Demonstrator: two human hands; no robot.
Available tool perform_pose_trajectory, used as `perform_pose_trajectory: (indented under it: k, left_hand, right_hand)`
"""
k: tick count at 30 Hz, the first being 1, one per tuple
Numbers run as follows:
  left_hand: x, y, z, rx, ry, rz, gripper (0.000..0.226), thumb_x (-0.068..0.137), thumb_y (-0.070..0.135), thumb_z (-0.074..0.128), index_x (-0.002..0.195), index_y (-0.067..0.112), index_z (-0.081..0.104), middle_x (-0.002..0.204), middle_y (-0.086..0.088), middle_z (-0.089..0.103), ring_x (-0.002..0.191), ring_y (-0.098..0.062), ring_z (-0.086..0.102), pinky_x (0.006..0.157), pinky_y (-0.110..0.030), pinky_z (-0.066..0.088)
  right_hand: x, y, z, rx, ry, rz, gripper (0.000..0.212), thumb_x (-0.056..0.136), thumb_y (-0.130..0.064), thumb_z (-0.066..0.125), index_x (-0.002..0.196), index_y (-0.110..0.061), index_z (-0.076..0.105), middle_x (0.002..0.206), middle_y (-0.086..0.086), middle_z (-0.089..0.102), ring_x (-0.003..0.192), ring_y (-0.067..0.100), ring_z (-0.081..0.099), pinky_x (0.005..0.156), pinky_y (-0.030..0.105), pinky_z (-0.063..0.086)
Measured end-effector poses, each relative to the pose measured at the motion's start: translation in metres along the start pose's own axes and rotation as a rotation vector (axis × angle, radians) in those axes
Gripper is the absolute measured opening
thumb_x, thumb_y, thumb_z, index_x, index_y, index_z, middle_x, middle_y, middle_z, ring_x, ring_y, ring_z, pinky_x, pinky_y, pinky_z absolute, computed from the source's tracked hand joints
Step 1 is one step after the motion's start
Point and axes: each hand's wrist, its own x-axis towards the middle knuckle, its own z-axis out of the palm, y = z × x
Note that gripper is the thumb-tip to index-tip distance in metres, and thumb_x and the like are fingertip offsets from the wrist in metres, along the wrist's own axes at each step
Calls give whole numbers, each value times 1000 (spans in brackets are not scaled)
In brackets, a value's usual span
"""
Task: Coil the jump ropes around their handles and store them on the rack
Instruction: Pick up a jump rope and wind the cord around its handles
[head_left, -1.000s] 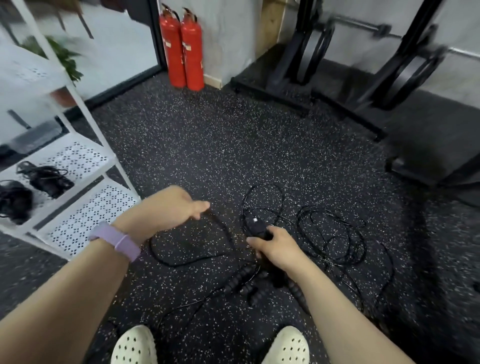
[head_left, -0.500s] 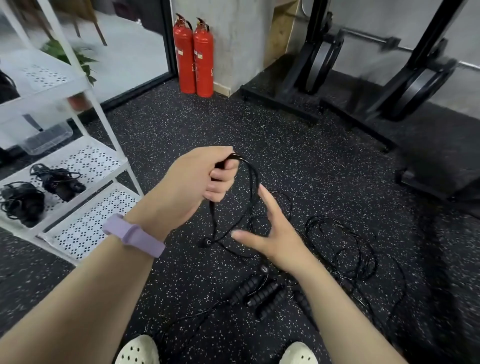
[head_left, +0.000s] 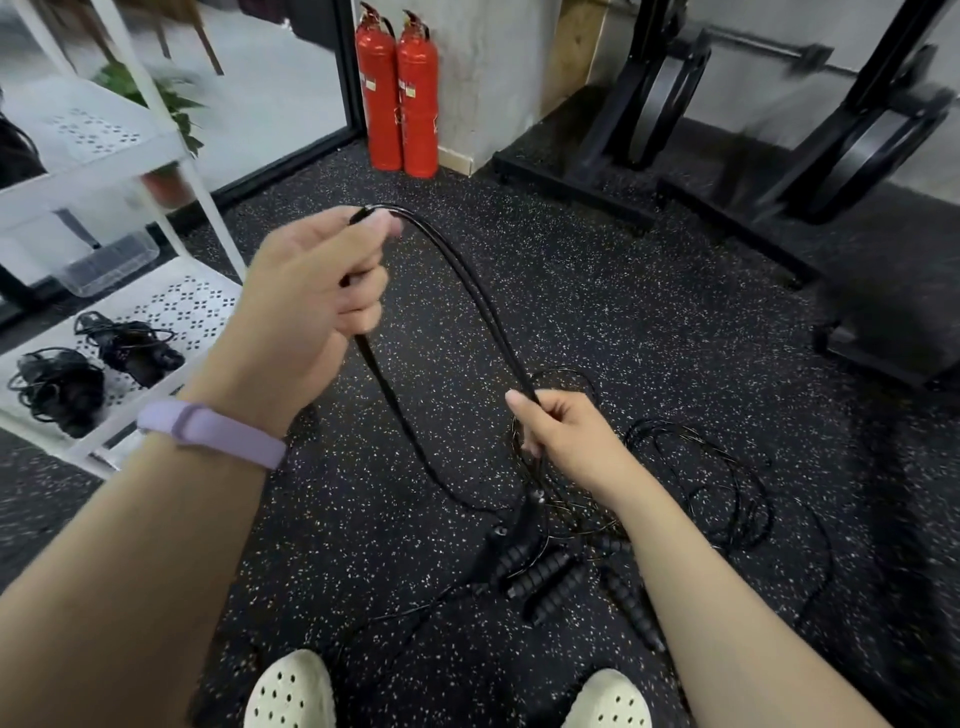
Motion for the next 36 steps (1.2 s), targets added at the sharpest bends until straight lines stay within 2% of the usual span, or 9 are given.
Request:
perform_pose_trajectory:
  k: [4, 10, 16, 18, 22, 25, 30, 33, 36]
  left_hand:
    - [0, -14, -6, 30, 26, -15, 22, 104, 23, 58, 116, 15, 74, 65, 3, 30, 52, -10, 29, 45, -22, 27]
    - [-3, -42, 5, 465, 157, -155, 19, 103, 33, 58, 95, 26, 74, 54, 13, 46, 53, -10, 39, 56, -31, 36]
    - [-20, -75, 27, 1428, 141, -236, 39, 96, 30, 63, 121, 0, 56, 116, -17, 62, 98, -26, 62, 90, -39, 57]
    - [-30, -85, 40, 1336, -150, -330, 37, 93, 41, 66, 107, 7, 65, 104, -7, 73, 85, -18, 70, 81, -35, 62]
    - [-53, -108, 87, 637, -665, -560, 66, 84, 58, 73, 139, 27, 55, 138, 16, 60, 122, -3, 58, 110, -32, 43]
    - [-64, -129, 106, 449, -564, -501, 17, 99, 34, 64, 100, 21, 74, 95, 13, 74, 88, -10, 68, 93, -31, 47]
    - [-68, -146, 96, 687, -613, -590, 41, 103, 46, 55, 89, 14, 77, 79, 1, 76, 65, -16, 62, 64, -27, 46]
    - [-68, -147, 86, 674, -489, -664, 53, 108, 48, 39, 79, 13, 65, 85, 3, 79, 80, -10, 69, 74, -19, 43]
    - [-58, -135, 88, 541, -376, -679, 62, 109, 49, 34, 73, 8, 63, 88, -3, 80, 96, -4, 72, 94, -30, 37]
  right_hand:
    - [-3, -6, -11, 142, 97, 45, 53, 101, -66, 43, 65, -27, 45, 61, -6, 48, 58, 13, 44, 68, 29, 44]
    - [-8, -21, -26, 429, 170, -5, 52, 102, -60, 41, 60, -30, 33, 58, -8, 27, 50, 15, 23, 46, 23, 29]
    - [-15, -37, -25, 645, 143, 91, 55, 111, -49, 35, 62, -27, 24, 58, -8, 19, 49, 13, 13, 41, 24, 20]
    - [-15, -43, -20, 712, 117, 130, 52, 112, -48, 32, 67, -24, 19, 58, -7, 16, 49, 12, 12, 41, 24, 18]
    - [-14, -49, -9, 988, 54, 158, 47, 114, -39, 31, 71, -21, 35, 61, -7, 18, 50, 9, 14, 42, 23, 16]
    - [-13, -51, -1, 1057, 34, 147, 41, 115, -33, 30, 79, -18, 44, 62, -6, 23, 51, 8, 17, 45, 23, 16]
    - [-14, -46, -9, 1032, 96, 122, 40, 115, -30, 28, 82, -16, 44, 62, -6, 25, 52, 9, 19, 46, 23, 19]
    - [-13, -38, -14, 1045, 146, 102, 39, 115, -31, 29, 86, -12, 48, 64, -3, 31, 55, 12, 32, 53, 26, 46]
    - [-9, -29, -17, 962, 145, 44, 38, 113, -36, 33, 111, -8, 59, 80, 4, 62, 84, 20, 68, 98, 41, 58]
